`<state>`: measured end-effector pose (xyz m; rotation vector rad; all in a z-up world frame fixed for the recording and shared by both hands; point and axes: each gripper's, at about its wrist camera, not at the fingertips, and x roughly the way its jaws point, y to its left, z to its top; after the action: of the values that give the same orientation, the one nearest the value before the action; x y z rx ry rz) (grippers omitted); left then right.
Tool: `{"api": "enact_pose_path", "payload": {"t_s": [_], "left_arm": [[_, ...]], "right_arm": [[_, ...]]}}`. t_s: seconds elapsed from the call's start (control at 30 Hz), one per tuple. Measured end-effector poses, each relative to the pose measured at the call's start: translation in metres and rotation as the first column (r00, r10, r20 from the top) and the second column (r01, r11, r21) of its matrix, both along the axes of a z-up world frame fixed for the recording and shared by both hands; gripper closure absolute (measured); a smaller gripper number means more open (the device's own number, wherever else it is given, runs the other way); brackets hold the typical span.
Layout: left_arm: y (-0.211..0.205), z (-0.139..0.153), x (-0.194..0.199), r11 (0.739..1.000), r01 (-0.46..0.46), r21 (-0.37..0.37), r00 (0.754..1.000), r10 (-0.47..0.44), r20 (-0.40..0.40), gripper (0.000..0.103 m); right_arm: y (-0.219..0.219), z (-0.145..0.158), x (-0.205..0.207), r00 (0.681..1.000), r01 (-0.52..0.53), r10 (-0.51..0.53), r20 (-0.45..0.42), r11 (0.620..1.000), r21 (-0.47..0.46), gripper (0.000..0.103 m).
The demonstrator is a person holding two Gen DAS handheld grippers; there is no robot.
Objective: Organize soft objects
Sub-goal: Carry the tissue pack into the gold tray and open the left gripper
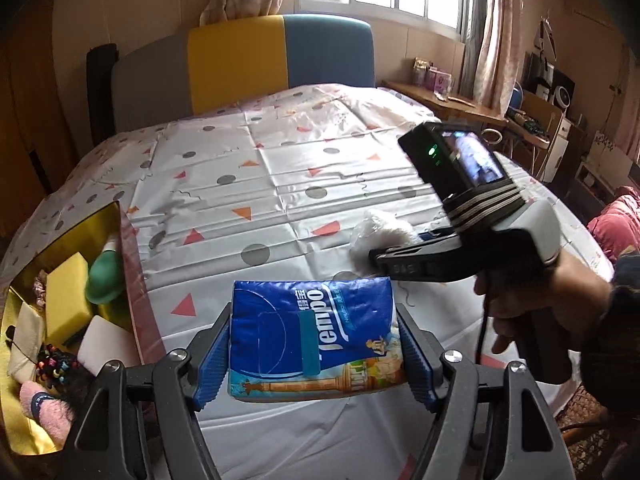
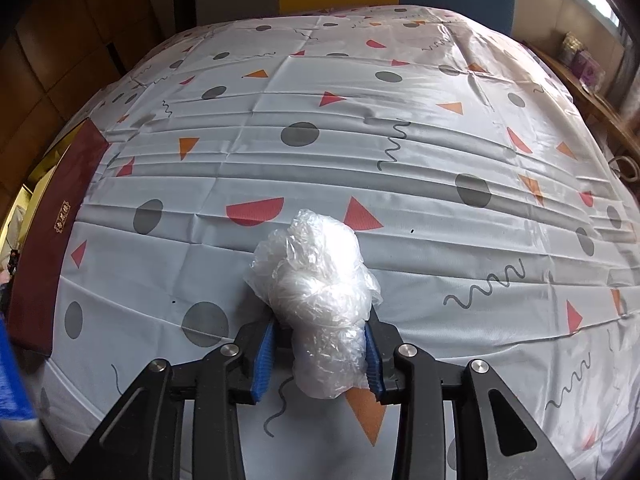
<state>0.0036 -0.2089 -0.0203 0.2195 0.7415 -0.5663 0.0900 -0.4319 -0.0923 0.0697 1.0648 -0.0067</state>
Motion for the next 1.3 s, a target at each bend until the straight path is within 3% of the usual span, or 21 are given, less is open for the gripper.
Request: {"api": "enact_pose_path", "payload": {"t_s": [0.17, 0.33, 0.4, 0.47, 0.5, 0.53, 0.7, 0.83, 0.97, 1.13, 1.23, 1.3], "left_arm": [[0.009, 0.010, -0.006, 1.000, -0.009, -0.012, 1.000, 0.009, 0.012, 0.028], [0.021, 0.014, -0.008, 0.999, -0.029, -0.021, 1.000, 0.029, 0.011, 0.028], [0.027, 0.016, -0.008, 0.999, -0.040, -0.023, 0.999, 0.040, 0.010, 0.028], [0.032, 0.016, -0.008, 0.998, -0.049, -0.029, 0.999, 0.049, 0.004, 0.028], [0.036, 0.017, -0.007, 0.998, -0.054, -0.035, 0.999, 0.054, 0.001, 0.028], [0.041, 0.018, -0.007, 0.997, -0.061, -0.041, 0.998, 0.061, -0.002, 0.028], [0.069, 0.029, -0.002, 0.991, -0.107, -0.081, 0.994, 0.107, -0.009, 0.028], [0.109, 0.042, 0.008, 0.973, -0.194, -0.121, 0.981, 0.195, -0.004, 0.028], [0.169, 0.038, 0.033, 0.926, -0.347, -0.147, 0.938, 0.342, -0.059, 0.028], [0.241, 0.017, 0.068, 0.838, -0.528, -0.137, 0.848, 0.509, -0.149, 0.028], [0.270, 0.002, 0.089, 0.793, -0.596, -0.131, 0.798, 0.564, -0.214, 0.028], [0.276, -0.006, 0.100, 0.781, -0.614, -0.116, 0.781, 0.578, -0.238, 0.028]], "right_arm": [[0.002, 0.002, 0.001, 1.000, -0.012, 0.012, 0.003, 1.000, 0.001, 0.058], [0.007, 0.003, 0.001, 0.999, -0.028, 0.028, 0.021, 0.999, -0.020, 0.044], [0.007, 0.006, 0.001, 0.999, -0.023, 0.024, 0.035, 0.999, -0.032, 0.044], [0.005, 0.008, 0.001, 0.999, -0.015, 0.017, 0.049, 0.999, -0.039, 0.045], [0.004, 0.008, 0.001, 0.998, -0.012, 0.015, 0.055, 0.999, -0.048, 0.060], [0.004, 0.009, 0.001, 0.998, -0.013, 0.017, 0.058, 0.998, -0.059, 0.066], [0.009, 0.003, 0.002, 0.999, -0.036, 0.039, 0.031, 0.994, -0.108, 0.069], [0.006, 0.003, 0.002, 0.999, -0.028, 0.030, 0.025, 0.995, -0.093, 0.069], [0.007, 0.003, 0.002, 0.999, -0.031, 0.034, 0.024, 0.994, -0.104, 0.069], [0.009, 0.003, 0.002, 0.999, -0.036, 0.039, 0.024, 0.993, -0.115, 0.069], [0.010, 0.003, 0.002, 0.999, -0.040, 0.043, 0.024, 0.992, -0.124, 0.069], [0.011, 0.002, 0.002, 0.999, -0.039, 0.043, 0.024, 0.991, -0.125, 0.069]]}}
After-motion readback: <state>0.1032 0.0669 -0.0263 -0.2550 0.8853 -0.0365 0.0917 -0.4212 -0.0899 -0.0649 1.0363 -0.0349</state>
